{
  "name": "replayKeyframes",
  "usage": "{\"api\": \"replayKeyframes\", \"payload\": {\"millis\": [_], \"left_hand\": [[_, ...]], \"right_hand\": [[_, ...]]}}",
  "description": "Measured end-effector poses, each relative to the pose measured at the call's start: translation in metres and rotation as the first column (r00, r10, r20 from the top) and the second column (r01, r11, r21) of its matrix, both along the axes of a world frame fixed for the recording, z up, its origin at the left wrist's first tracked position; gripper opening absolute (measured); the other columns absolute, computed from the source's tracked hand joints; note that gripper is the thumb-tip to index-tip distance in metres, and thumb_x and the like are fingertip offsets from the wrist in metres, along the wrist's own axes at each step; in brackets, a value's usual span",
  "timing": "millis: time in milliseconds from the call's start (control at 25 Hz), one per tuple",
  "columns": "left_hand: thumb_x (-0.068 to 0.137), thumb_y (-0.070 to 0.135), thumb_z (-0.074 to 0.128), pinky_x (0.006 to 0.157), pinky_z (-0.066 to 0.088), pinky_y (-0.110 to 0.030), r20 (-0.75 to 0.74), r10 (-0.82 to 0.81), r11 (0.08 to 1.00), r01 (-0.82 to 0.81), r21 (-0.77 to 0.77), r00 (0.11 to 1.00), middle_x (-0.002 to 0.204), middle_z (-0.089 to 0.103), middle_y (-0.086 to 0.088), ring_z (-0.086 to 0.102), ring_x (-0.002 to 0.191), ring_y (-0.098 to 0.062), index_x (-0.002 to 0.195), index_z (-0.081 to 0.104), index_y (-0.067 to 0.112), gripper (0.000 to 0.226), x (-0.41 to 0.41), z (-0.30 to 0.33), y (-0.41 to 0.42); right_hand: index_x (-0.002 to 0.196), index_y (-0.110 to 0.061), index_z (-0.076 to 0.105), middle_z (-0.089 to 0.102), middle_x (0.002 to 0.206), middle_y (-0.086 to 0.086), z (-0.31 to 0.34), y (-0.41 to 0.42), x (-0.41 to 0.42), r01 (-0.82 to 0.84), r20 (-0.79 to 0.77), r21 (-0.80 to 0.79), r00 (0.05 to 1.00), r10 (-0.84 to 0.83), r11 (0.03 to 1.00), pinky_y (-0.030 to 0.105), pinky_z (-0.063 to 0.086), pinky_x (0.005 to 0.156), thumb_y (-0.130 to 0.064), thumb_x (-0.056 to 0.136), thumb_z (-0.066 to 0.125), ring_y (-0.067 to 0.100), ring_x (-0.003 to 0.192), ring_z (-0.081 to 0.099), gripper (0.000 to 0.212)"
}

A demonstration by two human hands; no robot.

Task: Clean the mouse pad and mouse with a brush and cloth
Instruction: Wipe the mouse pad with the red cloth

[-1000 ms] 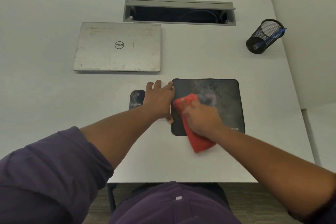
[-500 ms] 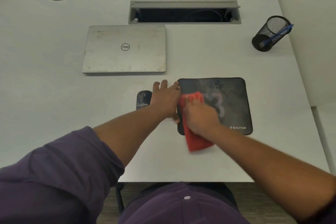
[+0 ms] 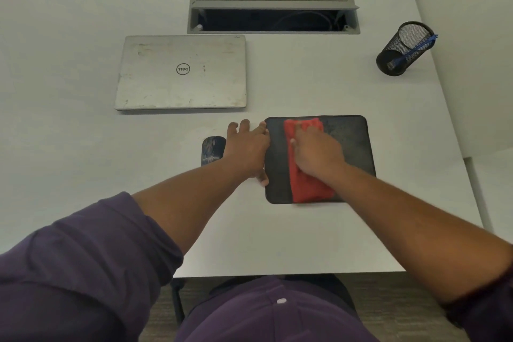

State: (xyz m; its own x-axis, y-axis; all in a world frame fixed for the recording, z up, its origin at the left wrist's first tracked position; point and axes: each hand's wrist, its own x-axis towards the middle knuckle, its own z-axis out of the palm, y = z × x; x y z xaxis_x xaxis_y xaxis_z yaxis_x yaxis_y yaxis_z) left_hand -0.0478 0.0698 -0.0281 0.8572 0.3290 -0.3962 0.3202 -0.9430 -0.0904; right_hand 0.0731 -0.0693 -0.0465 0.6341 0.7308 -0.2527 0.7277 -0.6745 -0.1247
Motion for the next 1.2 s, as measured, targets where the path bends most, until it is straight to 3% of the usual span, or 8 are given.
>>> {"api": "replayKeyframes", "payload": {"millis": [200, 320, 400, 600, 800, 920, 1120, 1200], "left_hand": [[0.034, 0.077, 0.081, 0.105, 0.025, -0.049, -0.003, 0.011, 1.000, -0.011, -0.013, 1.000, 0.156, 0.031, 0.005, 0.033, 0.132, -0.031, 0.137, 0.047, 0.024, 0.121, -0.001, 0.000, 0.001], [0.035, 0.076, 0.082, 0.104, 0.025, -0.048, 0.002, 0.009, 1.000, -0.009, -0.023, 1.000, 0.155, 0.032, 0.005, 0.033, 0.131, -0.031, 0.136, 0.048, 0.024, 0.118, -0.002, 0.001, 0.001], [0.036, 0.076, 0.082, 0.104, 0.026, -0.048, -0.002, 0.008, 1.000, -0.008, -0.020, 1.000, 0.154, 0.034, 0.005, 0.034, 0.130, -0.031, 0.135, 0.049, 0.023, 0.116, -0.002, 0.002, 0.000], [0.038, 0.077, 0.081, 0.104, 0.027, -0.048, -0.001, 0.007, 1.000, -0.007, -0.010, 1.000, 0.156, 0.031, 0.005, 0.034, 0.131, -0.031, 0.136, 0.047, 0.023, 0.117, -0.001, 0.003, 0.001], [0.039, 0.078, 0.081, 0.104, 0.028, -0.049, -0.015, -0.003, 1.000, 0.003, 0.002, 1.000, 0.156, 0.030, 0.004, 0.034, 0.130, -0.030, 0.138, 0.046, 0.023, 0.119, 0.000, 0.001, 0.000], [0.038, 0.077, 0.081, 0.104, 0.028, -0.048, -0.015, 0.009, 1.000, -0.009, 0.007, 1.000, 0.155, 0.031, 0.005, 0.035, 0.129, -0.030, 0.137, 0.046, 0.023, 0.119, 0.000, -0.001, 0.000], [0.038, 0.075, 0.082, 0.106, 0.026, -0.050, -0.028, 0.036, 0.999, -0.036, -0.002, 0.999, 0.159, 0.026, 0.007, 0.031, 0.135, -0.032, 0.142, 0.041, 0.024, 0.122, 0.000, 0.000, -0.003], [0.037, 0.074, 0.083, 0.108, 0.023, -0.051, -0.030, 0.046, 0.999, -0.046, -0.008, 0.998, 0.159, 0.026, 0.008, 0.028, 0.136, -0.033, 0.141, 0.041, 0.025, 0.123, 0.000, 0.000, -0.004]], "right_hand": [[0.140, -0.033, 0.041, 0.049, 0.137, 0.009, 0.000, -0.055, -0.049, -0.247, 0.024, -0.066, 0.968, 0.249, 0.967, 0.049, 0.051, 0.080, -0.052, 0.095, 0.030, 0.038, 0.101, 0.060, 0.050], [0.136, -0.030, 0.046, 0.032, 0.149, 0.011, -0.001, -0.062, -0.013, 0.062, 0.206, -0.110, 0.978, -0.038, 0.992, 0.056, 0.040, 0.094, -0.054, 0.092, 0.034, 0.040, 0.124, 0.042, 0.052], [0.146, -0.020, 0.038, 0.016, 0.161, 0.011, -0.003, -0.054, -0.010, 0.152, 0.197, -0.102, 0.972, -0.129, 0.983, 0.060, 0.028, 0.105, -0.052, 0.095, 0.036, 0.039, 0.142, 0.020, 0.061], [0.158, -0.005, 0.011, 0.001, 0.167, 0.012, -0.025, -0.062, -0.082, -0.192, 0.093, -0.024, 0.977, 0.193, 0.981, 0.054, 0.014, 0.120, -0.049, 0.096, 0.034, 0.034, 0.153, -0.007, 0.079], [0.155, -0.016, 0.025, 0.011, 0.166, 0.005, -0.031, -0.116, -0.073, -0.410, 0.116, 0.020, 0.907, 0.405, 0.912, 0.052, 0.029, 0.108, -0.044, 0.097, 0.037, 0.030, 0.152, 0.012, 0.065], [0.147, -0.027, 0.039, 0.020, 0.160, 0.009, -0.023, -0.094, -0.052, -0.186, 0.166, -0.013, 0.969, 0.186, 0.982, 0.052, 0.040, 0.090, -0.047, 0.095, 0.036, 0.036, 0.131, 0.034, 0.056], [0.148, -0.031, 0.032, 0.019, 0.155, 0.012, -0.015, 0.000, -0.008, 0.100, 0.020, 0.017, 0.995, -0.100, 0.995, 0.058, 0.034, 0.100, -0.049, 0.098, 0.034, 0.042, 0.125, 0.036, 0.053], [0.148, -0.030, 0.031, 0.021, 0.153, 0.013, -0.013, 0.019, -0.002, 0.102, -0.017, 0.006, 0.995, -0.102, 0.995, 0.057, 0.034, 0.101, -0.052, 0.097, 0.038, 0.041, 0.126, 0.035, 0.056]]}}
